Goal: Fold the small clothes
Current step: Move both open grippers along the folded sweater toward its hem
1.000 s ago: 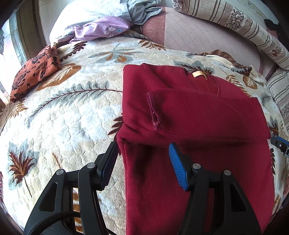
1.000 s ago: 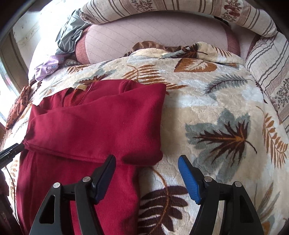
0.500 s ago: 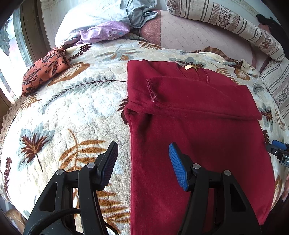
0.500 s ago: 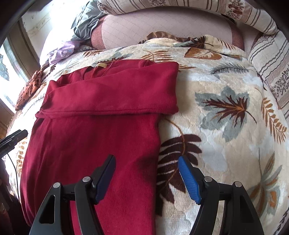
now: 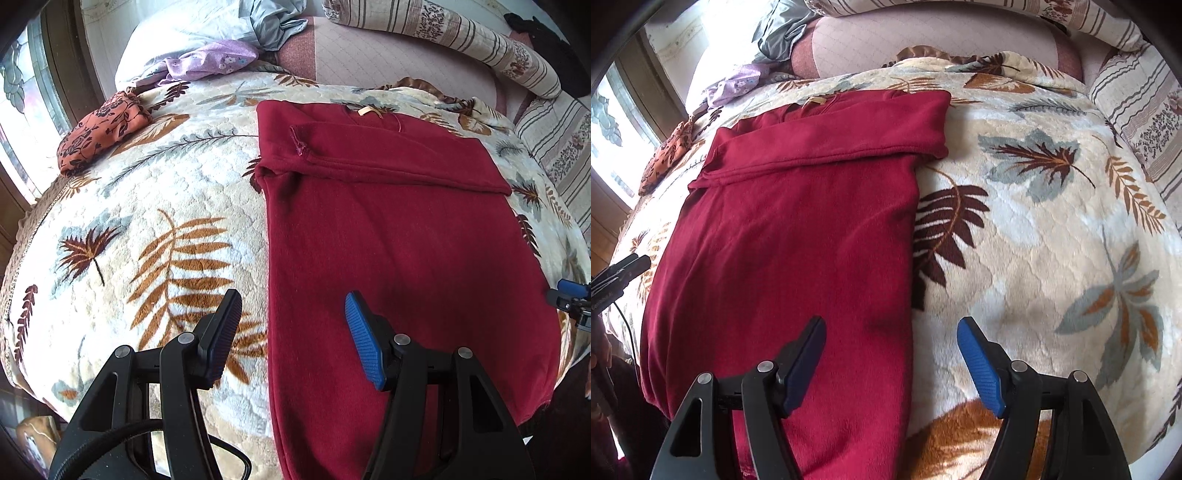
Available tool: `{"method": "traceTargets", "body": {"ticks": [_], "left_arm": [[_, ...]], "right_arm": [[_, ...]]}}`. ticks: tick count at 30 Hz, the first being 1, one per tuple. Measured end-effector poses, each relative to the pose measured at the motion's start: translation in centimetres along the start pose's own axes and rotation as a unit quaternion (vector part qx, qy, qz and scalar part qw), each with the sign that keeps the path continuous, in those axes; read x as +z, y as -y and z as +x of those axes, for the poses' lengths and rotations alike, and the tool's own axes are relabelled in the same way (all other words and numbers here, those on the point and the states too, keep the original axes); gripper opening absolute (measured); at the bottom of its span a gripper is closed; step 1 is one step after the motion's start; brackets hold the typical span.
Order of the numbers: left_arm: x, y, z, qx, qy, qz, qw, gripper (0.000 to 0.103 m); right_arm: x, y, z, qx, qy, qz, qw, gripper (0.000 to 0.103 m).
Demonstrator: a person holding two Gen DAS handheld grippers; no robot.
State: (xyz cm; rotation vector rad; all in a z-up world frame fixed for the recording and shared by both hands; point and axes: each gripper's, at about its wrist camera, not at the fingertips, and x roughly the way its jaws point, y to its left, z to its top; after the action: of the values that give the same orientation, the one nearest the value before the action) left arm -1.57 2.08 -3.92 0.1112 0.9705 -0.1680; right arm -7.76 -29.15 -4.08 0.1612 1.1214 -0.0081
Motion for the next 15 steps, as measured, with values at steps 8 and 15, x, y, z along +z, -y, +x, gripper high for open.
{"method": "traceTargets", "body": {"ticks": [8, 15], "left_arm": [[-1.9, 0.0, -0.9, 0.007, 0.0, 0.002, 1.0, 0.059], [-3.0, -0.3, -1.2, 0.009, -0.006, -0.001, 0.9999, 0.059]], "right_arm": [[-2.3, 0.2, -0.5, 0.002, -0.009, 0.003, 1.0, 0.071], [-3.3, 0.2, -0.8, 0.005, -0.014, 0.007, 1.0, 0.071]]}}
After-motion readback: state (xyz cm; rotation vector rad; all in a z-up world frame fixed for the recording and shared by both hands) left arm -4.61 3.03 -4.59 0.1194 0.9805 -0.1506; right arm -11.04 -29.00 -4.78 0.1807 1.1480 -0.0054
